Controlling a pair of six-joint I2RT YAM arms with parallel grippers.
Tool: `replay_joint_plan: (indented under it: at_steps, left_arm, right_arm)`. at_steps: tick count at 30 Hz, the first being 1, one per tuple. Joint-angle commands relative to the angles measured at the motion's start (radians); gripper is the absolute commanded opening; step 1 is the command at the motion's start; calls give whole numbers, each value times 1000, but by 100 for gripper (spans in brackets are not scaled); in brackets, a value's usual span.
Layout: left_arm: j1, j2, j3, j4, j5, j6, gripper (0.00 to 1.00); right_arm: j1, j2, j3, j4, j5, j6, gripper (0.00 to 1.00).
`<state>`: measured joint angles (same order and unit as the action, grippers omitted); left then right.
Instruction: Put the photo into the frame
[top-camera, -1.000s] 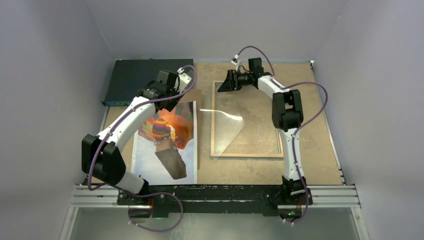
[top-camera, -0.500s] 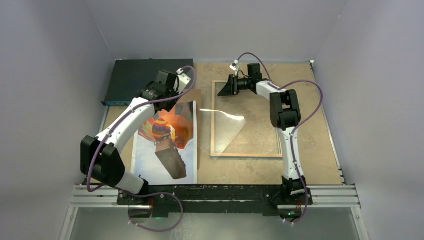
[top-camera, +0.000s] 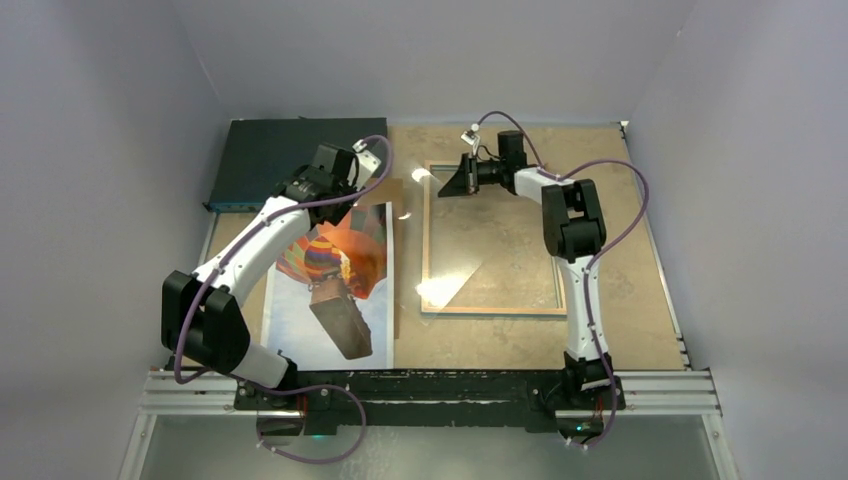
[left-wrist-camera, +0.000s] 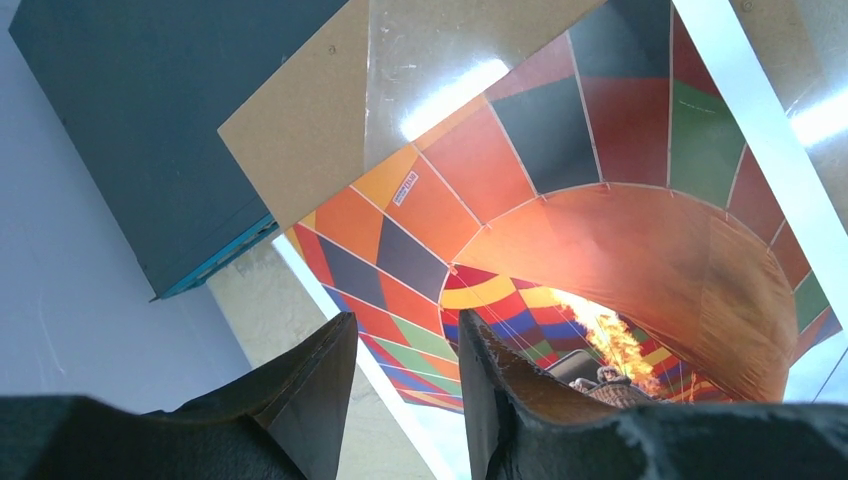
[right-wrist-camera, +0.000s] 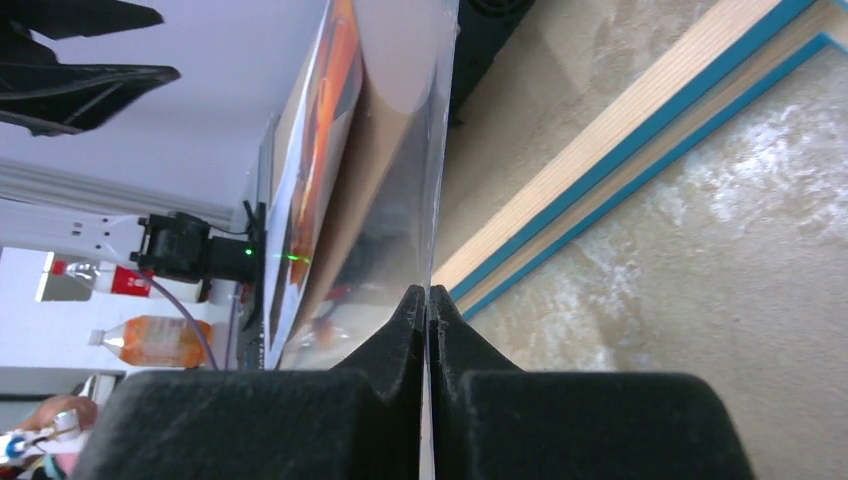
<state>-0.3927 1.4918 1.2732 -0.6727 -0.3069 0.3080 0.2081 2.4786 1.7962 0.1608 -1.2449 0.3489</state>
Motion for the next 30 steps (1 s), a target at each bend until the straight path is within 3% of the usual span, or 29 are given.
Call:
replay_joint_plan:
  at_steps: [1, 5, 8, 12, 14, 18, 30]
  left_arm:
    - [8, -42, -10, 15, -24, 14, 40]
    - [9, -48, -4, 13, -18, 16, 40]
    - [7, -48, -2, 13, -10, 16, 39]
    - [8, -46, -1, 16, -1, 16, 39]
    - [8, -42, 1, 17, -1, 15, 38]
    - [8, -38, -4, 20, 7, 14, 37]
    - [8, -12, -8, 32, 37, -1, 36]
  right_arm:
    - [-4, -127, -48, 93, -2, 87, 0]
    - [-6, -273, -163, 130, 117, 128, 0]
    - [-21, -402, -245, 74, 296, 131, 0]
    - [-65, -599, -467, 158, 470, 234, 0]
    - [-100, -678, -583, 217, 498, 295, 0]
    - [-171, -783, -708, 179, 532, 292, 0]
    - [-266, -1012, -963, 139, 769, 259, 0]
